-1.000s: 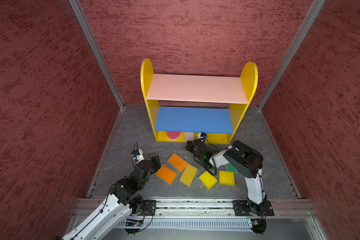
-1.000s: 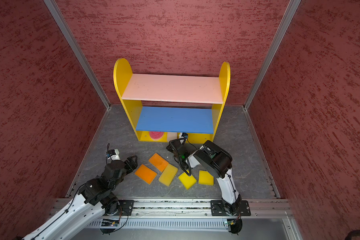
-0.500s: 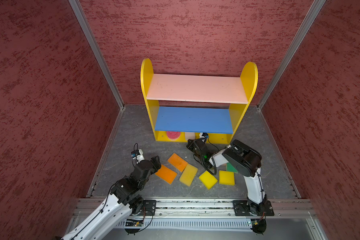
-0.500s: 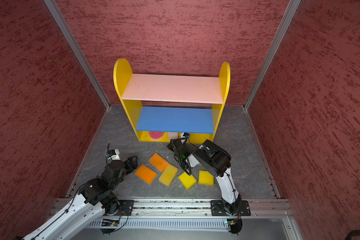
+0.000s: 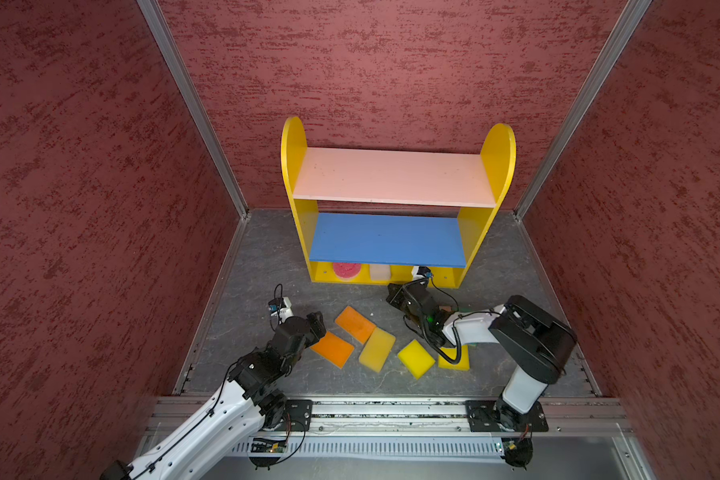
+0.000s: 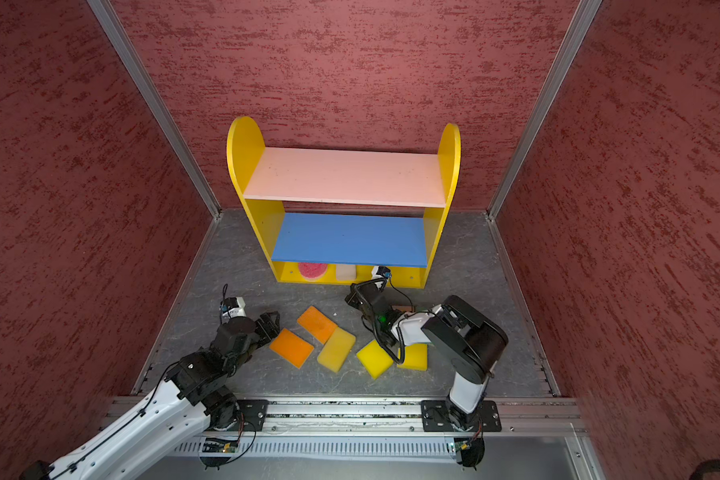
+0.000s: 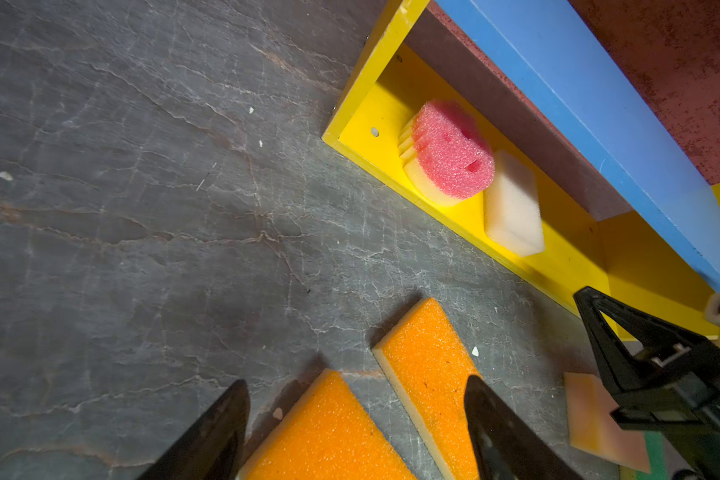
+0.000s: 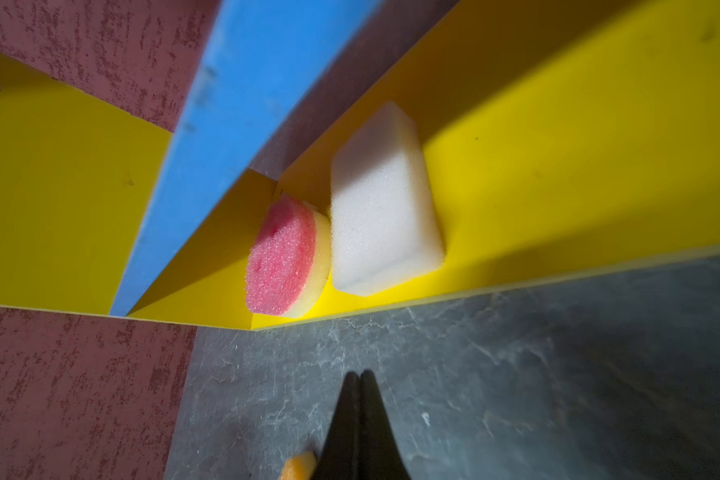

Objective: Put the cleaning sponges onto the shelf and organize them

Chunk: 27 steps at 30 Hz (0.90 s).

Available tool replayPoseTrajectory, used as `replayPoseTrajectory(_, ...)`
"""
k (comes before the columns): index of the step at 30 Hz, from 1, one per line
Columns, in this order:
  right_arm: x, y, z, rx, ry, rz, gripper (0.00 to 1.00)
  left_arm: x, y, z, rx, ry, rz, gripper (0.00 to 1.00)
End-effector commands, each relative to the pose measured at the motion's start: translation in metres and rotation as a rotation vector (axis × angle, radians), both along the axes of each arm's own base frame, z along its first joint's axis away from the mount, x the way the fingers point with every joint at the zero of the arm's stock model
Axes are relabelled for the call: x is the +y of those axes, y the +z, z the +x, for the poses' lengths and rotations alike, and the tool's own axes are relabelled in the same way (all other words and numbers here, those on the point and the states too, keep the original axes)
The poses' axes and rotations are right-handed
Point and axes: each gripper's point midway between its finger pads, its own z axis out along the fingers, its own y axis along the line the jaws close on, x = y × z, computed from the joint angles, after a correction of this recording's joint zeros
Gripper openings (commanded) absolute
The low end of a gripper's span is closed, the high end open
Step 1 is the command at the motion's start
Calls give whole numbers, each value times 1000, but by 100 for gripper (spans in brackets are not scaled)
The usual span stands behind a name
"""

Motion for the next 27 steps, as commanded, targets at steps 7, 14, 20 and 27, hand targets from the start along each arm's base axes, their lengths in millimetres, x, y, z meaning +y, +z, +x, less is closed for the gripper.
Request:
replayPoseTrajectory(7,-17,-24,-14,95,21,-165,9,-15,11,15,-44,-46,-14,80)
replayPoseTrajectory(14,2,-12,21,6,9,-16,17,-13,13,12,-42,-44,-23,80)
replayPoseTrajectory(20,9,2,45,-83,-1,-24,23,-9,12,9,-37,-38,-16,81)
replayPoseTrajectory(27,-4,3,59,-127,-73,-48,27,-9,7,10,-27,-37,-24,81)
